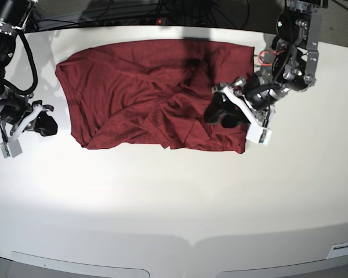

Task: Fold the T-shirt properly
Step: 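Grasp shirt fabric with the left gripper, lift it and lay it back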

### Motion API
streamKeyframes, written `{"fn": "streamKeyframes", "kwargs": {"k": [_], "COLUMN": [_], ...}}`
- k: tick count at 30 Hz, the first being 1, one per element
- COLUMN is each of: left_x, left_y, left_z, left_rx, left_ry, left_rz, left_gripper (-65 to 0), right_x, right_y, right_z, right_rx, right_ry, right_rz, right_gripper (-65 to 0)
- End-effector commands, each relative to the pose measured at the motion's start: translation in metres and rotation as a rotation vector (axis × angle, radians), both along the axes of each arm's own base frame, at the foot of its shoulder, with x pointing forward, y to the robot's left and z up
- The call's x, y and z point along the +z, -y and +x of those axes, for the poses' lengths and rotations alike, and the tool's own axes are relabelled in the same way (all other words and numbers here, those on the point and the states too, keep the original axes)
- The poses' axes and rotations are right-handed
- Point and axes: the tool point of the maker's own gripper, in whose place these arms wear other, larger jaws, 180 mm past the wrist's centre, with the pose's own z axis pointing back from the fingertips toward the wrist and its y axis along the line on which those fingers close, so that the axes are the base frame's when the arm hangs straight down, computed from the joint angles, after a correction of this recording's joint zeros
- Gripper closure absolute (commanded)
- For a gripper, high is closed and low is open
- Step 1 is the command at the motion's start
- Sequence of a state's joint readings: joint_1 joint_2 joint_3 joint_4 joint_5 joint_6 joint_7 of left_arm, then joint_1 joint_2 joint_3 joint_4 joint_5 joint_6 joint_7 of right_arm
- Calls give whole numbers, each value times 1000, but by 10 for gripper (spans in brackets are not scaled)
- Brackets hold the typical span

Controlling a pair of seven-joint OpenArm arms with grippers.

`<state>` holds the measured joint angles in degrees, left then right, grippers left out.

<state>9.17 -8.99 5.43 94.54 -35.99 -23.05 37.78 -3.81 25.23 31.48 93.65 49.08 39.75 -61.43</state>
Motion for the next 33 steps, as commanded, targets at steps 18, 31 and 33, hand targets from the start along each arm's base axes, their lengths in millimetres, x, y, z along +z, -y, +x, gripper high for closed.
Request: {"fn": "streamKeyframes", "kwargs": {"k": [18, 31, 33], "left_x": [-37, -20, -14], "left_y": [25, 98, 118], "left_z": [-18, -65, -78], "left_rx": [25, -225, -288], "left_ry": [-58, -124, -131], "left_rz": [-50, -218, -251], "left_gripper": [-307, -307, -307], "right_x": [15, 15, 15], "right_y": [3, 3, 3], "right_z": [7, 7, 7], "right_rx": [7, 8, 7], "right_ry": [46, 47, 47], "right_rz": [-10, -10, -10], "right_gripper": [0, 0, 0]}}
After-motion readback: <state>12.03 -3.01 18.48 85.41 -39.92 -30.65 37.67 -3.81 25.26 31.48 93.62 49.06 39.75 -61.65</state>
